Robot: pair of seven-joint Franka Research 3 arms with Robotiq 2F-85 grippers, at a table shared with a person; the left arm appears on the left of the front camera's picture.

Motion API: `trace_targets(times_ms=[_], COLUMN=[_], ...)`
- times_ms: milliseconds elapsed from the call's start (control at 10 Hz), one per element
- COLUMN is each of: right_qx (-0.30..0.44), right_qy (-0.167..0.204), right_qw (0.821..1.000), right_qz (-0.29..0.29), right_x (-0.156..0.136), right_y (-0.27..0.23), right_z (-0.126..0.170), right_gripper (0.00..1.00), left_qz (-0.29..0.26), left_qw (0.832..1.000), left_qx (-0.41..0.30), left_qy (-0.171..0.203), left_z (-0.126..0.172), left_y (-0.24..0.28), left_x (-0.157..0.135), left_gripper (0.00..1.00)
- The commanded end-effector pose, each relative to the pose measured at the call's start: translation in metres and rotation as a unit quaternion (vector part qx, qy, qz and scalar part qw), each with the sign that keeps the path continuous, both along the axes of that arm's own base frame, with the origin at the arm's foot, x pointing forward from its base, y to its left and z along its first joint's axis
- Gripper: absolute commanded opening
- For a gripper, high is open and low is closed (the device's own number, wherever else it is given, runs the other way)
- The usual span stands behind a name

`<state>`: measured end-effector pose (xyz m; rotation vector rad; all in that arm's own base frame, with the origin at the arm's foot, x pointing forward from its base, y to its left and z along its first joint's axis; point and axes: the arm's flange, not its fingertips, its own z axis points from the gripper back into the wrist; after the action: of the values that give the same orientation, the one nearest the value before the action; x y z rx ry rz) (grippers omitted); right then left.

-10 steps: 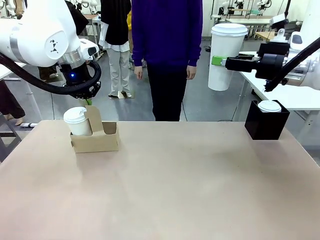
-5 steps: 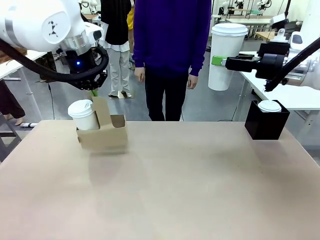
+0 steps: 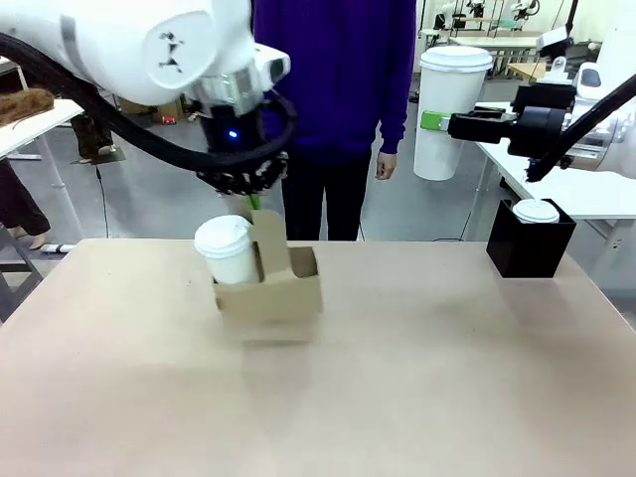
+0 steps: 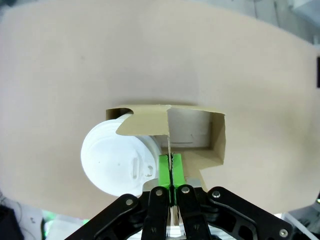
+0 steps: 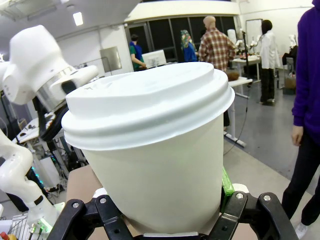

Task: Pour a drink into a cup and package it in a carrier.
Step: Position the Cup Carrier in the center of the table.

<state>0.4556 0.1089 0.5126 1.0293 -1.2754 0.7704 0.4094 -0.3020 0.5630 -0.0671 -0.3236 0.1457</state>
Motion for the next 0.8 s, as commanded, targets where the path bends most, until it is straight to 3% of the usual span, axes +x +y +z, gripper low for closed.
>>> trace_targets(times_ms=[0, 300, 700], right_qx=[0.001, 0.001, 0.001], right_qy=[-0.011, -0.011, -0.011], right_qw=[1.0, 1.0, 1.0], right_qz=[0.003, 0.003, 0.003], right_x=[0.001, 0.001, 0.001], right_y=[0.002, 0.002, 0.002], right_z=[0.003, 0.003, 0.003], right_gripper=[0.8, 0.8, 0.8], left_qz=[0.008, -0.032, -0.039], left_qw=[1.0, 0.999, 0.998], left_qx=[0.003, 0.021, 0.047], left_qy=[-0.005, 0.008, 0.019], left_z=[-0.007, -0.035, -0.067], left_y=[-0.027, -0.077, -0.111], left_x=[-0.009, -0.029, -0.043], left_gripper=[0.01, 0.01, 0.01])
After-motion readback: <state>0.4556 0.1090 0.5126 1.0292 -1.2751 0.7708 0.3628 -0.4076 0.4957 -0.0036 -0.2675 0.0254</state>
